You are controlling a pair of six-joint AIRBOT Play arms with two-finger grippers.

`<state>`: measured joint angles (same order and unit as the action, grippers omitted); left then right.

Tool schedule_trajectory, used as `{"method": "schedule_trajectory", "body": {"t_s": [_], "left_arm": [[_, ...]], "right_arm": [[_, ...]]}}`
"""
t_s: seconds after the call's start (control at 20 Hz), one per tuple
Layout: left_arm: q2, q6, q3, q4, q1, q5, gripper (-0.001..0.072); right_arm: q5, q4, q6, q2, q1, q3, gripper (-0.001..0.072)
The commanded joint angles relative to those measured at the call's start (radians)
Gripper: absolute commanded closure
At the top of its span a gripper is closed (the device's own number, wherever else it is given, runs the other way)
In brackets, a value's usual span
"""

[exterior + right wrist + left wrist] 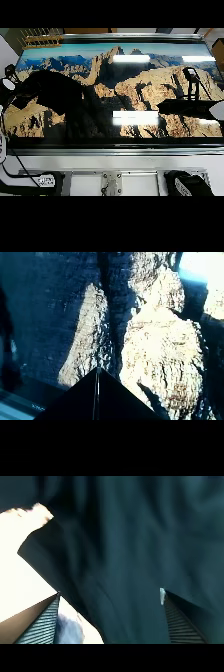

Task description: Fold the clothes and pants, and hang the long-sleeved shirts on hangers.

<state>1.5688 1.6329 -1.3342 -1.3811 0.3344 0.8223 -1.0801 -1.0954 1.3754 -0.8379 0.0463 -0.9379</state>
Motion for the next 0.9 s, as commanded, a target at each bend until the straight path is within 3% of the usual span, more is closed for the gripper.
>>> {"method": "schedule_trajectory", "body": {"t_s": [0.0, 0.25, 0.3, 0.35, 0.4, 0.6, 0.85], "left_arm": [[0.191, -0.006, -0.121, -0.007, 0.011, -0.019, 0.0016], [0.308, -0.005, -0.204, -0.007, -0.060, 0.026, 0.0027], [0.313, -0.003, -0.211, -0.007, -0.073, 0.039, 0.0249], [0.312, -0.002, -0.223, -0.006, -0.088, 0.060, 0.0538], [0.311, -0.002, -0.247, -0.003, -0.102, 0.094, 0.0706], [0.193, -0.007, -0.341, 0.054, -0.227, 0.237, 0.0704], [-0.006, -0.002, -0.345, 0.126, -0.498, 0.295, 0.0704]], "right_arm": [[0.000, 0.000, 0.000, -0.002, 0.001, 0.000, 0.0697], [0.000, 0.000, 0.000, -0.003, 0.001, 0.000, 0.0697], [0.000, 0.000, 0.000, -0.003, 0.001, 0.000, 0.0697], [0.000, 0.000, 0.000, -0.003, 0.001, 0.000, 0.0697], [0.000, 0.000, 0.000, -0.003, 0.001, 0.000, 0.0697], [0.000, 0.000, 0.000, -0.003, 0.001, 0.000, 0.0697], [0.022, 0.001, 0.001, -0.006, 0.001, 0.000, 0.0697]]}}
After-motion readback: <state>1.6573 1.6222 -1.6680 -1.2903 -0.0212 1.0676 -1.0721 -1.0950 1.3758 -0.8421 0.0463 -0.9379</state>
